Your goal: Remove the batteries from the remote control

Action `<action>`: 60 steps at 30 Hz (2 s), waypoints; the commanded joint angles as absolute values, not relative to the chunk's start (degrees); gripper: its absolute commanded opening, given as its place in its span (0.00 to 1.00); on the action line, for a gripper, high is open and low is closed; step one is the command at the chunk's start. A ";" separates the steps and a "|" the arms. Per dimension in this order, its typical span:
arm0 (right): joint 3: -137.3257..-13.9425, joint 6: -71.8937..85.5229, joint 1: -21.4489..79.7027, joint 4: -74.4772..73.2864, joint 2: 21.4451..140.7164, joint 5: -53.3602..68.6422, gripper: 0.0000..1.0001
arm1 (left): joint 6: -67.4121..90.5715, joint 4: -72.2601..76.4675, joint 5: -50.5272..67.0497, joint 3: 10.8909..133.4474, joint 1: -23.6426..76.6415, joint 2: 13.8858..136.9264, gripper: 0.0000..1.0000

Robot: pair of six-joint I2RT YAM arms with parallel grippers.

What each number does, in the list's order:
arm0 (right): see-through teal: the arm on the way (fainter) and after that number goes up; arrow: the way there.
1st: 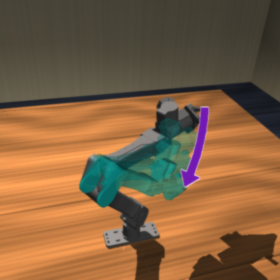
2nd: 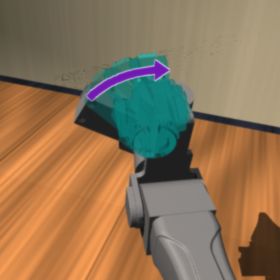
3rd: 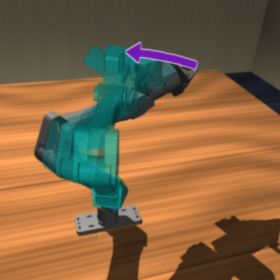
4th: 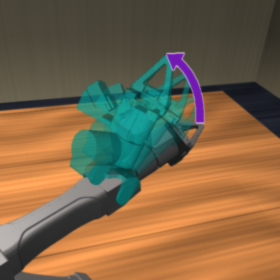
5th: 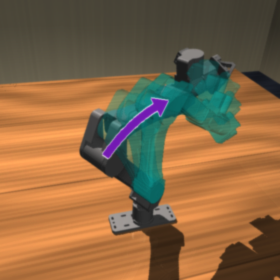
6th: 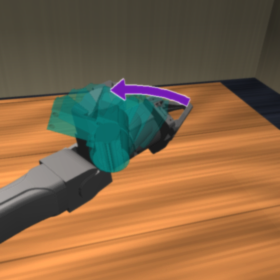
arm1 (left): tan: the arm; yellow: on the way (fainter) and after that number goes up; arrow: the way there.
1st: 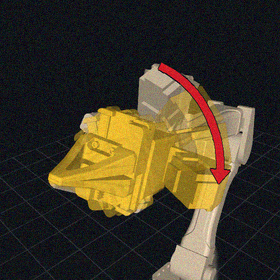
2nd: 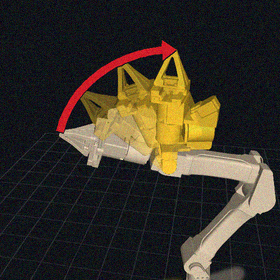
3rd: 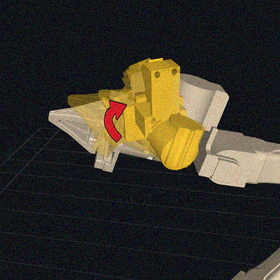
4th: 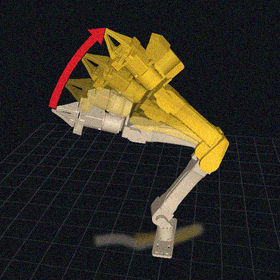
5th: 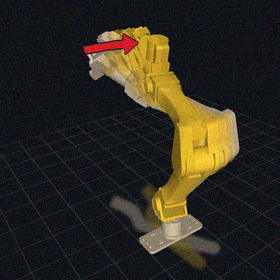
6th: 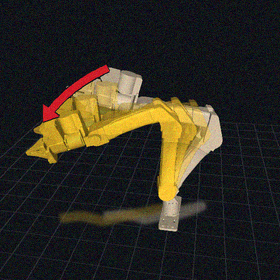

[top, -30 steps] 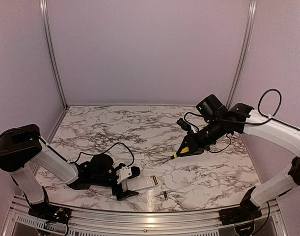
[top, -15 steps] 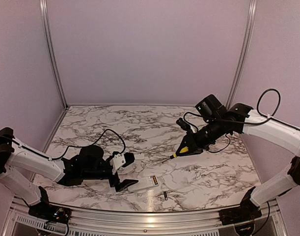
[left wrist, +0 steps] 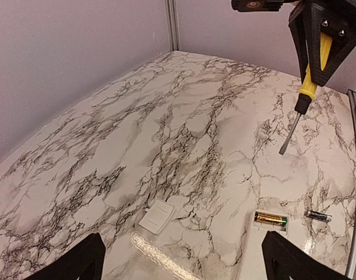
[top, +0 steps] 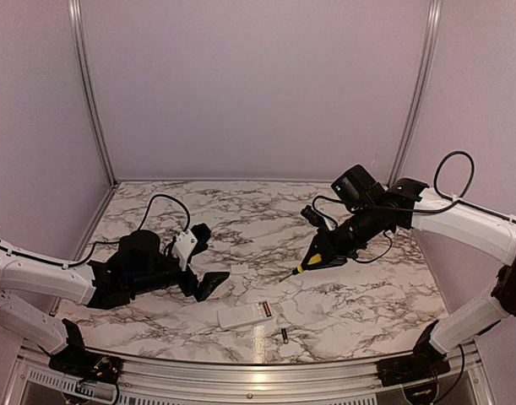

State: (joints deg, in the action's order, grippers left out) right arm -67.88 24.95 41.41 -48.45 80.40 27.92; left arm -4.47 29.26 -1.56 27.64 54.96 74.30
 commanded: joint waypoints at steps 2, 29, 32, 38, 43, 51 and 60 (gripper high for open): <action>-69.76 24.32 41.74 -47.86 80.37 26.43 0.00 | -9.22 15.27 3.18 34.54 54.93 75.93 0.99; -67.59 28.60 41.75 -50.74 74.93 23.12 0.00 | -23.26 -7.91 16.64 47.52 56.37 96.01 0.99; -67.67 28.54 41.75 -50.85 75.11 22.90 0.00 | -22.07 -8.60 16.88 49.73 56.83 98.38 0.99; -67.97 28.39 41.69 -50.64 76.19 23.17 0.00 | -19.29 -7.32 16.94 51.94 58.47 100.57 0.99; -68.63 27.74 41.74 -50.62 77.28 23.36 0.00 | -16.90 -6.00 15.42 51.70 60.18 101.84 0.99; -69.20 26.59 41.66 -51.16 78.37 23.98 0.00 | -13.46 -2.60 11.89 49.85 61.35 103.29 0.82; -69.63 25.78 41.74 -52.20 78.12 23.91 0.00 | -15.84 -4.79 13.95 51.62 61.35 105.07 0.47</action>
